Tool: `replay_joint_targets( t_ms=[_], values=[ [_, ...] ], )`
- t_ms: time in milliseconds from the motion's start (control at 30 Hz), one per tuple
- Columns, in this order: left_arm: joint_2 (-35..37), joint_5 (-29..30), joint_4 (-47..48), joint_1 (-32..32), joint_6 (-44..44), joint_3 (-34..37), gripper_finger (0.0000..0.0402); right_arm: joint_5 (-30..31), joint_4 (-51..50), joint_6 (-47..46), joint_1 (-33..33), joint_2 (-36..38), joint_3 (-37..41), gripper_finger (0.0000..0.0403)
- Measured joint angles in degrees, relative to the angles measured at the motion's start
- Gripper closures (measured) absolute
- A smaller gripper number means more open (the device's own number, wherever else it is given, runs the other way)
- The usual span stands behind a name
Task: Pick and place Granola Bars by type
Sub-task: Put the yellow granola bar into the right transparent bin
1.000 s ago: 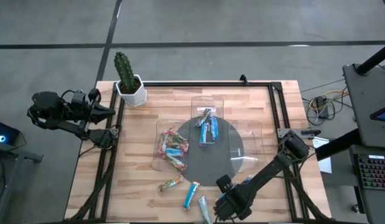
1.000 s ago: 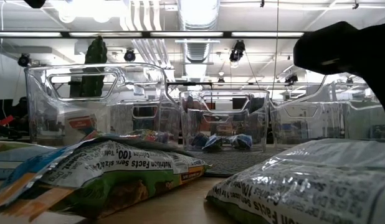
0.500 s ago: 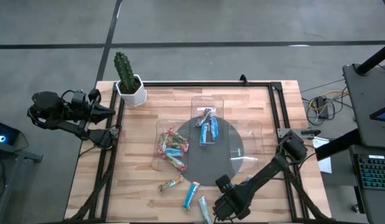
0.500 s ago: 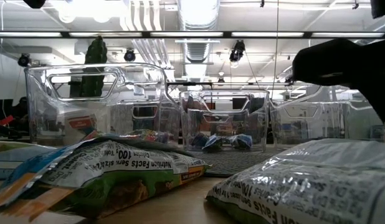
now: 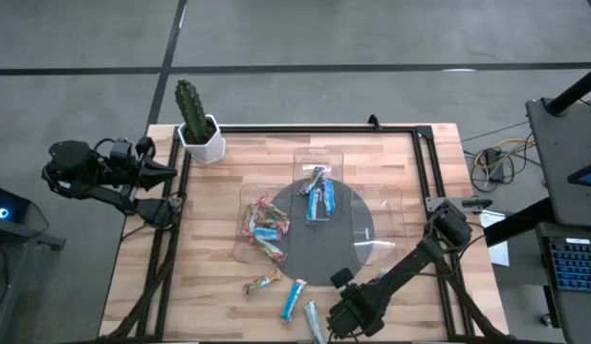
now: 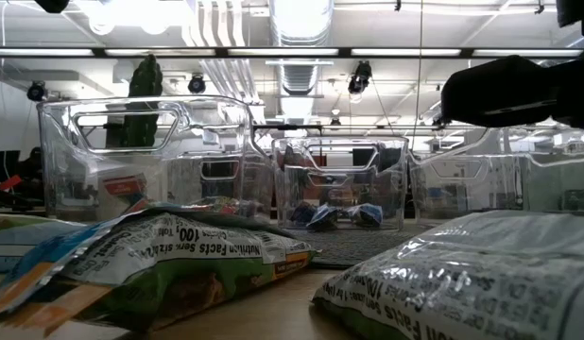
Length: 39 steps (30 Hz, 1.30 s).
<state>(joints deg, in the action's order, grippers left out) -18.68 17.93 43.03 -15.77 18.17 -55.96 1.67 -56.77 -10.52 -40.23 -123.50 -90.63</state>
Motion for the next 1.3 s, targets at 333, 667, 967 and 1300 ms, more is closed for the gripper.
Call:
replay_joint_targets(
  t_ms=[333,667,967,1300],
  values=[
    [0.0,0.0,0.0,0.0,1.2,0.0,0.0402,-0.4,-8.6,0.2,0.0,0.4,-5.4,0.0372],
    [0.0,0.0,0.0,0.0,1.2,0.0,0.0402,2.6,-18.7,-4.9,3.4,1.9,-18.8,0.0374],
    [0.0,0.0,0.0,0.0,1.2,0.0,0.0402,5.4,-24.4,-10.4,13.0,3.2,-32.3,0.0374],
    [0.0,0.0,0.0,0.0,1.1,0.0,0.0402,6.1,-29.5,-8.5,28.3,3.5,-42.3,0.0374]
  ],
)
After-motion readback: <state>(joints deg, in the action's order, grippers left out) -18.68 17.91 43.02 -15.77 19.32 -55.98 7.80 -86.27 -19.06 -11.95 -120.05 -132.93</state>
